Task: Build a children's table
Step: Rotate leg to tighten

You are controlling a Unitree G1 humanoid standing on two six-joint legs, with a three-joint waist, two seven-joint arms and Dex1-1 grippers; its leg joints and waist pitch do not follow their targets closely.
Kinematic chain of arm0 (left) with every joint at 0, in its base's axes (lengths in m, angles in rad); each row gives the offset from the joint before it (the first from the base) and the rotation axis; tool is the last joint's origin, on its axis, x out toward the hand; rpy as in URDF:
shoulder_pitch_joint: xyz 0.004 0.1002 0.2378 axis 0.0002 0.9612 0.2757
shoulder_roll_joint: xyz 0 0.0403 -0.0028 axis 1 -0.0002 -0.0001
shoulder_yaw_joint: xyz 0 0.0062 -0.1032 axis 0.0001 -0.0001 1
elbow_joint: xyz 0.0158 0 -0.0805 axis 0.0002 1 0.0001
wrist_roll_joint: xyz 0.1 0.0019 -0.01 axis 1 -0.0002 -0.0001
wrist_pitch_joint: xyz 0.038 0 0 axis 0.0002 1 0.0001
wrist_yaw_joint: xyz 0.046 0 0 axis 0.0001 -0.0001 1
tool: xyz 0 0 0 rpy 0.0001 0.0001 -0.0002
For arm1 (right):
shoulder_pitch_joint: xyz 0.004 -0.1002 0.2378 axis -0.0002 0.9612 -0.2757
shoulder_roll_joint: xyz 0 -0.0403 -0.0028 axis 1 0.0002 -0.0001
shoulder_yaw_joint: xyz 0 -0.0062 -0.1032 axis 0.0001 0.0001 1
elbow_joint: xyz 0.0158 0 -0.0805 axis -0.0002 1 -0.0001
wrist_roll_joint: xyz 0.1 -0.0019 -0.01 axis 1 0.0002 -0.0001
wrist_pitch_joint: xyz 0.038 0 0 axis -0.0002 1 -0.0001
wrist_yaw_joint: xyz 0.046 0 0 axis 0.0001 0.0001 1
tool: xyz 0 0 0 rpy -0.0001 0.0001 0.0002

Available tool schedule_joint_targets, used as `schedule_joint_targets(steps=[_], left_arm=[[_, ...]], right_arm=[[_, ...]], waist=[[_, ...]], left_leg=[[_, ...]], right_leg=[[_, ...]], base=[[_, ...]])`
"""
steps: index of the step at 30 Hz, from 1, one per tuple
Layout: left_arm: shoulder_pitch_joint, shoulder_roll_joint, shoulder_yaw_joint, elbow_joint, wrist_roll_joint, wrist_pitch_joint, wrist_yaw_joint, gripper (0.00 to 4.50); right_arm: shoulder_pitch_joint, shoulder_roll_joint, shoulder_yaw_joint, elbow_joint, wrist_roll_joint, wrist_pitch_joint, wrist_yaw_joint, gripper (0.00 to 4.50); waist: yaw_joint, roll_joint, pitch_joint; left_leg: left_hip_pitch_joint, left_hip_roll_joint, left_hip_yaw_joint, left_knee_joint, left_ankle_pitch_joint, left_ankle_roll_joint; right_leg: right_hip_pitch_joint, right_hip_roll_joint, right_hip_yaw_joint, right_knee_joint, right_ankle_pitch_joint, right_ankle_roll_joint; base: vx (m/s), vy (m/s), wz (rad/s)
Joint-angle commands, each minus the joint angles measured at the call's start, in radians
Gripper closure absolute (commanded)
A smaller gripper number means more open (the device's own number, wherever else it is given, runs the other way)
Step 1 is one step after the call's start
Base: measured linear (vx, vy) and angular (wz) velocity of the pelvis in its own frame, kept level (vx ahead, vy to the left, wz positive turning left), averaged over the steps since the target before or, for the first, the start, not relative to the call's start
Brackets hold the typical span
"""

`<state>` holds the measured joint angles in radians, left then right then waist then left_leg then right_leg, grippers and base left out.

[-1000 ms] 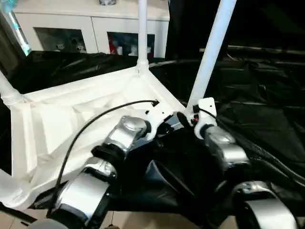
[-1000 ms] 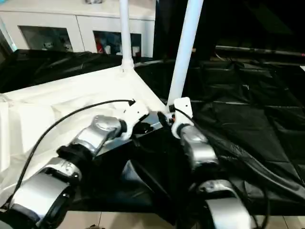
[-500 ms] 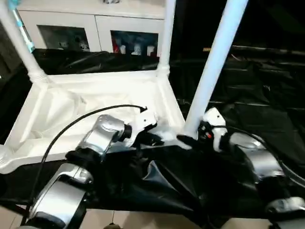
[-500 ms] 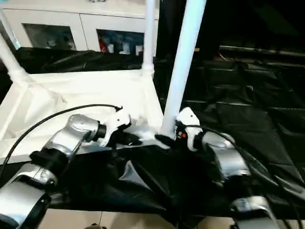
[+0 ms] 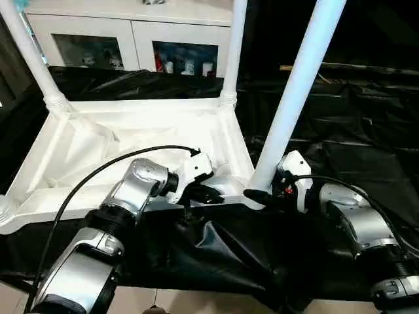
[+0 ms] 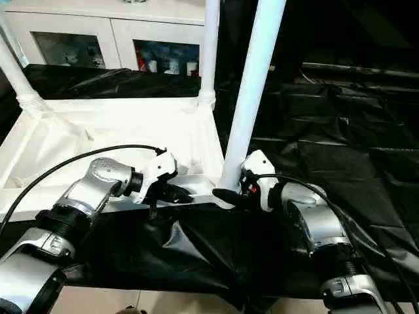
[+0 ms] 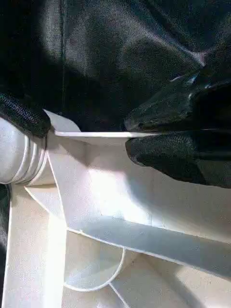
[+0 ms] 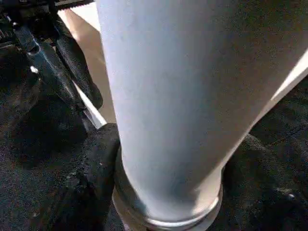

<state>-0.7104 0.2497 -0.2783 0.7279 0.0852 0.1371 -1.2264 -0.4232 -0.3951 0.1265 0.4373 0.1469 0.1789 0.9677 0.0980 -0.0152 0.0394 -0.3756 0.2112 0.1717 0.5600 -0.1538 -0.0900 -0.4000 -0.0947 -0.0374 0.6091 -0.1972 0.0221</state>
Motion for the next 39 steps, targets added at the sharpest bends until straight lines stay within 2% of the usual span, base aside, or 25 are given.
schedule_joint_targets(steps=[1,4,6,9,10,11,13,14,17,18,19,20,23,24,26,28,30,33,35,36,39], left_arm=[[0.008,-0.036,0.002,0.016,-0.028,-0.007,0.028,4.50],[-0.018,-0.066,0.023,0.066,-0.003,-0.007,0.155,4.50],[-0.043,-0.102,0.037,0.112,0.015,0.011,0.263,4.50],[-0.069,-0.161,0.056,0.147,0.020,0.052,0.384,4.50],[-0.071,-0.166,0.057,0.150,0.020,0.055,0.393,4.50],[-0.077,-0.181,0.061,0.156,0.020,0.062,0.419,4.50],[-0.095,-0.257,0.056,0.175,0.027,0.083,0.512,4.50],[-0.099,-0.275,0.054,0.182,0.029,0.085,0.530,4.50],[-0.100,-0.295,0.047,0.181,0.030,0.082,0.530,4.50],[-0.100,-0.299,0.046,0.180,0.030,0.081,0.529,4.50],[-0.100,-0.308,0.042,0.180,0.030,0.079,0.528,4.50],[-0.100,-0.308,0.042,0.180,0.030,0.079,0.528,4.50],[-0.102,-0.296,0.033,0.183,0.031,0.052,0.494,4.50],[-0.103,-0.289,0.034,0.188,0.032,0.047,0.488,4.50],[-0.102,-0.271,0.036,0.189,0.033,0.042,0.471,4.50],[-0.101,-0.255,0.038,0.193,0.033,0.034,0.458,4.50],[-0.097,-0.234,0.040,0.194,0.032,0.029,0.432,4.50],[-0.082,-0.187,0.035,0.178,0.027,0.016,0.353,4.50],[-0.078,-0.175,0.033,0.174,0.026,0.007,0.335,4.50],[-0.068,-0.148,0.028,0.160,0.022,0.000,0.284,4.50],[-0.054,-0.115,0.019,0.143,0.017,-0.038,0.219,4.50]], right_arm=[[0.012,0.010,0.000,-0.011,0.003,0.017,-0.016,1.76],[0.002,0.042,-0.020,0.036,-0.014,0.007,-0.106,1.77],[-0.017,0.097,-0.050,0.099,-0.034,-0.004,-0.244,1.78],[-0.048,0.175,-0.098,0.171,-0.039,0.000,-0.431,1.78],[-0.052,0.182,-0.103,0.177,-0.039,0.001,-0.449,1.78],[-0.062,0.202,-0.119,0.195,-0.038,0.001,-0.501,1.78],[-0.121,0.296,-0.189,0.282,-0.012,0.030,-0.727,1.78],[-0.134,0.318,-0.200,0.301,-0.008,0.035,-0.770,1.78],[-0.142,0.339,-0.193,0.306,-0.010,0.030,-0.778,1.78],[-0.143,0.344,-0.192,0.307,-0.011,0.029,-0.779,1.43],[-0.146,0.353,-0.188,0.308,-0.012,0.026,-0.780,1.43],[-0.146,0.353,-0.188,0.308,-0.012,0.026,-0.780,1.08],[-0.149,0.367,-0.165,0.288,-0.020,0.010,-0.702,1.05],[-0.152,0.361,-0.163,0.290,-0.028,0.002,-0.691,0.70],[-0.150,0.335,-0.149,0.282,-0.046,-0.014,-0.663,0.64],[-0.150,0.301,-0.113,0.280,-0.078,-0.041,-0.628,0.64],[-0.141,0.261,-0.078,0.267,-0.098,-0.065,-0.573,0.64],[-0.114,0.194,-0.073,0.207,-0.076,-0.074,-0.457,0.64],[-0.109,0.179,-0.073,0.195,-0.072,-0.075,-0.431,0.64],[-0.092,0.143,-0.069,0.164,-0.068,-0.083,-0.365,0.64],[-0.073,0.102,-0.069,0.123,-0.047,-0.081,-0.283,0.64]], waist=[[0.000,-0.015,-0.056],[-0.001,-0.016,-0.054],[-0.004,-0.015,-0.052],[-0.010,-0.016,-0.050],[-0.013,-0.017,-0.053],[-0.012,-0.016,-0.053],[-0.013,-0.009,-0.057],[-0.016,-0.010,-0.057],[-0.012,-0.010,-0.060],[-0.011,-0.011,-0.060],[-0.010,-0.010,-0.058],[-0.010,-0.010,-0.056],[-0.011,-0.011,-0.055],[-0.012,-0.010,-0.055],[-0.012,-0.011,-0.056],[-0.012,-0.008,-0.056],[-0.012,-0.011,-0.055],[-0.008,-0.014,-0.054],[-0.010,-0.012,-0.055],[-0.009,-0.011,-0.055],[-0.008,-0.012,-0.057]], left_leg=[[0.010,0.010,0.011,-0.053,-0.210,0.068],[0.011,0.009,0.012,-0.054,-0.223,0.059],[0.014,0.007,0.009,-0.058,-0.269,0.027],[0.016,0.007,0.009,-0.060,-0.290,0.015],[0.012,0.005,0.006,-0.062,-0.284,0.009],[0.013,0.006,0.007,-0.059,-0.277,0.015],[0.012,0.004,0.007,-0.059,-0.248,0.014],[0.011,0.004,0.006,-0.060,-0.236,0.008],[0.011,0.002,0.009,-0.055,-0.215,0.024],[0.010,0.001,0.009,-0.054,-0.209,0.029],[0.009,0.000,0.010,-0.055,-0.209,0.035],[0.010,0.001,0.010,-0.057,-0.229,0.035],[0.010,0.002,0.008,-0.059,-0.261,0.028],[0.010,0.003,0.007,-0.061,-0.262,0.026],[0.009,0.003,0.007,-0.060,-0.253,0.029],[0.009,0.003,0.008,-0.059,-0.245,0.031],[0.008,0.002,0.009,-0.057,-0.242,0.033],[0.006,0.001,0.010,-0.056,-0.239,0.048],[0.007,0.003,0.009,-0.056,-0.235,0.054],[0.008,0.004,0.010,-0.056,-0.234,0.055],[0.007,0.006,0.009,-0.054,-0.226,0.069]], right_leg=[[0.048,-0.031,0.022,-0.071,-0.114,-0.237],[0.046,-0.031,0.023,-0.074,-0.130,-0.233],[0.041,-0.033,0.022,-0.082,-0.228,-0.209],[0.035,-0.033,0.024,-0.087,-0.270,-0.194],[0.041,-0.034,0.022,-0.086,-0.281,-0.185],[0.038,-0.036,0.024,-0.087,-0.264,-0.185],[0.040,-0.033,0.025,-0.081,-0.211,-0.191],[0.040,-0.031,0.024,-0.079,-0.182,-0.199],[0.045,-0.029,0.023,-0.076,-0.114,-0.202],[0.047,-0.029,0.023,-0.076,-0.103,-0.202],[0.047,-0.029,0.023,-0.077,-0.102,-0.200],[0.046,-0.029,0.021,-0.081,-0.135,-0.195],[0.045,-0.031,0.022,-0.085,-0.193,-0.181],[0.045,-0.031,0.022,-0.085,-0.194,-0.177],[0.045,-0.031,0.022,-0.084,-0.177,-0.181],[0.045,-0.029,0.022,-0.082,-0.157,-0.187],[0.047,-0.031,0.023,-0.082,-0.152,-0.190],[0.051,-0.030,0.022,-0.084,-0.153,-0.187],[0.049,-0.031,0.022,-0.082,-0.147,-0.198],[0.048,-0.030,0.022,-0.082,-0.143,-0.205],[0.052,-0.029,0.022,-0.077,-0.105,-0.216]], base=[[0.000,0.000,0.00],[0.000,0.000,0.00],[0.000,0.000,0.00],[0.000,0.000,0.00],[0.000,0.000,0.00],[0.000,0.000,0.00],[0.000,0.000,0.00],[0.000,0.000,0.00],[0.000,0.000,0.00],[0.000,0.000,0.00],[0.000,0.000,0.00],[0.000,0.000,0.00],[0.000,0.000,0.00],[0.000,0.000,0.00],[0.000,0.000,0.00],[0.000,0.000,0.00],[0.000,0.000,0.00],[0.000,0.000,0.00],[0.000,0.000,0.00],[0.000,0.000,0.00],[0.000,0.000,0.00]])
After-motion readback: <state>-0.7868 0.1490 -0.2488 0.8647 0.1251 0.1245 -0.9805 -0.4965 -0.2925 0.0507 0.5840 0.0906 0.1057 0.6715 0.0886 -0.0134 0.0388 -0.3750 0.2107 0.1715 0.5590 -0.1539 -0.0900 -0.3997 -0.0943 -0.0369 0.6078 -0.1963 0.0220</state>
